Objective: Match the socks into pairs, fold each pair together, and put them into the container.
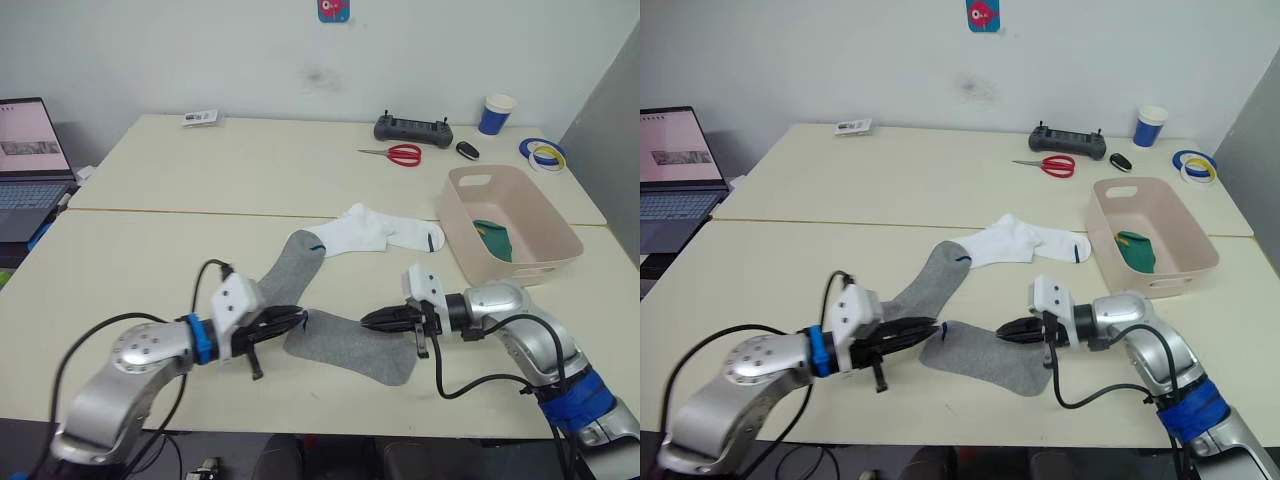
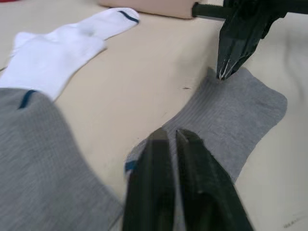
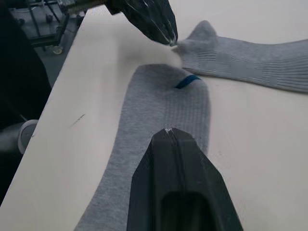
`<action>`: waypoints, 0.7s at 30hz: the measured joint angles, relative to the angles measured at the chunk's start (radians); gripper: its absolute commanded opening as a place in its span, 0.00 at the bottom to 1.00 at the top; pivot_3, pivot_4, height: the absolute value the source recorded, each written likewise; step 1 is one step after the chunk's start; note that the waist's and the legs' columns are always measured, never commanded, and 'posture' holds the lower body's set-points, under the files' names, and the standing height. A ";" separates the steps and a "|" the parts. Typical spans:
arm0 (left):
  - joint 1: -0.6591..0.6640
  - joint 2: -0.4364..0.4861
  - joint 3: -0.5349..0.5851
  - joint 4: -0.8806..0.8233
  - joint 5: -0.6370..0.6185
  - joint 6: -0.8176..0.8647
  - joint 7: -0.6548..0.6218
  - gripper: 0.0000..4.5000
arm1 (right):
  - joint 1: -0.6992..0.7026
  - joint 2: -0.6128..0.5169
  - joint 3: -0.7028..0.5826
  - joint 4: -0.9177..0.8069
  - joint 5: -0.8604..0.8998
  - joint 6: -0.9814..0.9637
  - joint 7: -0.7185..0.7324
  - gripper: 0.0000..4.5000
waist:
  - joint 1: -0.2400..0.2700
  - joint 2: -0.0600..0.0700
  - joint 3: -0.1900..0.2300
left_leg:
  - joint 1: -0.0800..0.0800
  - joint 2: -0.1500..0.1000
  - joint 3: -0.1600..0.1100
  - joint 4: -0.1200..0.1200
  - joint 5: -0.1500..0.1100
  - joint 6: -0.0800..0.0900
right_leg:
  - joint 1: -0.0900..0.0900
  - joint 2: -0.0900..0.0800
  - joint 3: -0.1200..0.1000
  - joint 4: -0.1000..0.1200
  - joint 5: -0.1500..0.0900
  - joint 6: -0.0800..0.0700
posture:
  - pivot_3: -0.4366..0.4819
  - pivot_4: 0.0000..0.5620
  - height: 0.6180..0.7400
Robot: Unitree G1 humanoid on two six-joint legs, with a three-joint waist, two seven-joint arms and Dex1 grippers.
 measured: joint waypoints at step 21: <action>0.072 -0.001 -0.017 0.105 0.072 -0.027 0.024 0.01 | 0.070 -0.101 0.005 0.121 -0.108 -0.179 0.058 0.00 | -0.002 0.000 -0.001 | 0.004 0.000 0.000 0.001 0.000 0.000 | 0.002 0.000 0.000 0.004 -0.001 0.000 | 0.48 0.27 1.00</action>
